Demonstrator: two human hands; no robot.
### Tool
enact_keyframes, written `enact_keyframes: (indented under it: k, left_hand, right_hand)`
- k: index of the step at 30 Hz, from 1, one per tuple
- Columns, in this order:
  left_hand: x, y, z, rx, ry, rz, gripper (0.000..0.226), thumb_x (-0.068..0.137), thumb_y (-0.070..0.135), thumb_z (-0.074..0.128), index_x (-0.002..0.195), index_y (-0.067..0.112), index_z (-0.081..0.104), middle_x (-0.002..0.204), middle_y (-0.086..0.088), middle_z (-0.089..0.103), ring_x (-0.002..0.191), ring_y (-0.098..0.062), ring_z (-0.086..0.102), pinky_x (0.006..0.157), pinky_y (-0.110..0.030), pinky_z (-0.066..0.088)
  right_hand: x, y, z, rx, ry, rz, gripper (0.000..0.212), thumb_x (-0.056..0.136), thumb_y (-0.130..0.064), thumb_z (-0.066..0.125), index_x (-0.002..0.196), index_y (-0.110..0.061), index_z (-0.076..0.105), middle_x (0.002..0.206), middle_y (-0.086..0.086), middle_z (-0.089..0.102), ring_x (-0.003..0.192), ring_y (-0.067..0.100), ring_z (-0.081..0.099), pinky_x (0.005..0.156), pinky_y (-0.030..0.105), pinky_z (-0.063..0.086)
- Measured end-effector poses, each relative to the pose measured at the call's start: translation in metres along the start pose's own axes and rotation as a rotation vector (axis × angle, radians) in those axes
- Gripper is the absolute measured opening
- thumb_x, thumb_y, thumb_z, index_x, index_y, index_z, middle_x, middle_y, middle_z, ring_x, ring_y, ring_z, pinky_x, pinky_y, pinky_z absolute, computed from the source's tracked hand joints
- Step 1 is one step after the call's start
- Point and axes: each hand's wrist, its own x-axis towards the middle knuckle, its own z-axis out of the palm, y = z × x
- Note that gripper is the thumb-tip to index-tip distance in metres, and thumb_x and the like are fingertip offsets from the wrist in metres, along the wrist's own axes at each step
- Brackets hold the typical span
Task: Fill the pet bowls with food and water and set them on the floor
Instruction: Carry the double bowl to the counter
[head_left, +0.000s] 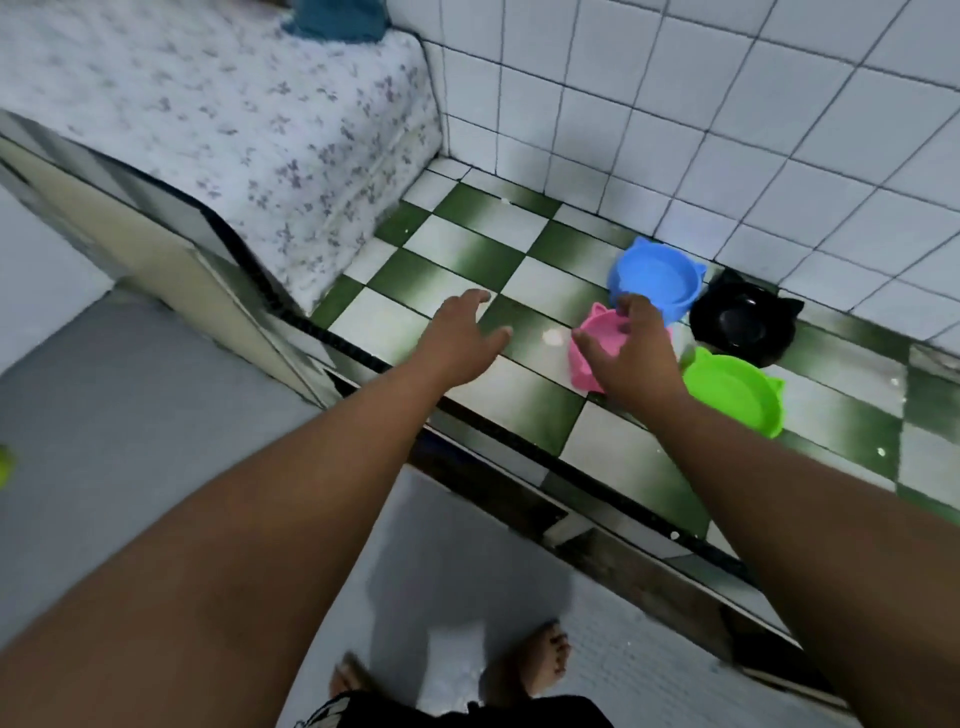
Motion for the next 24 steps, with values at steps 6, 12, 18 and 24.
enact_keyframes:
  k: [6,12,18,24]
  left_hand:
    - [-0.056,-0.117,-0.095,-0.080,0.129,-0.109,0.062,0.095,0.043,0.066,0.150,0.021,0.045,0.146,-0.010,0.052,0.129,-0.024,0.055,0.104,-0.034,0.045]
    - [-0.128,-0.246,-0.206,-0.131,0.269,-0.210,0.061,0.095,0.038,0.069,0.147,0.014,0.049,0.137,-0.015,0.057,0.119,-0.026,0.059,0.097,-0.030,0.046]
    - [-0.193,-0.353,-0.302,-0.142,0.435,-0.351,0.057,0.094,0.034,0.071,0.143,0.011,0.053,0.135,-0.014,0.060,0.121,-0.028,0.060,0.094,-0.027,0.042]
    - [-0.238,-0.448,-0.360,-0.213,0.612,-0.511,0.058,0.092,0.036,0.074,0.141,0.013,0.054,0.134,-0.013,0.061,0.120,-0.027,0.061,0.098,-0.034,0.050]
  right_hand:
    - [-0.026,-0.120,0.089,0.030,-0.156,-0.201,0.062,0.088,-0.042,0.071,0.135,-0.010,0.047,0.131,0.010,0.052,0.116,0.023,0.054,0.097,0.033,0.044]
    - [-0.070,-0.246,0.201,0.067,-0.254,-0.298,0.062,0.088,-0.046,0.069,0.135,-0.012,0.048,0.128,0.007,0.054,0.114,0.023,0.056,0.095,0.037,0.048]
    - [-0.100,-0.362,0.302,0.050,-0.431,-0.397,0.066,0.089,-0.052,0.066,0.140,-0.017,0.043,0.135,0.006,0.051,0.121,0.020,0.052,0.100,0.038,0.047]
    - [-0.110,-0.460,0.404,0.070,-0.570,-0.511,0.071,0.087,-0.051,0.069,0.144,-0.018,0.042,0.139,0.004,0.049,0.122,0.020,0.053,0.104,0.040,0.047]
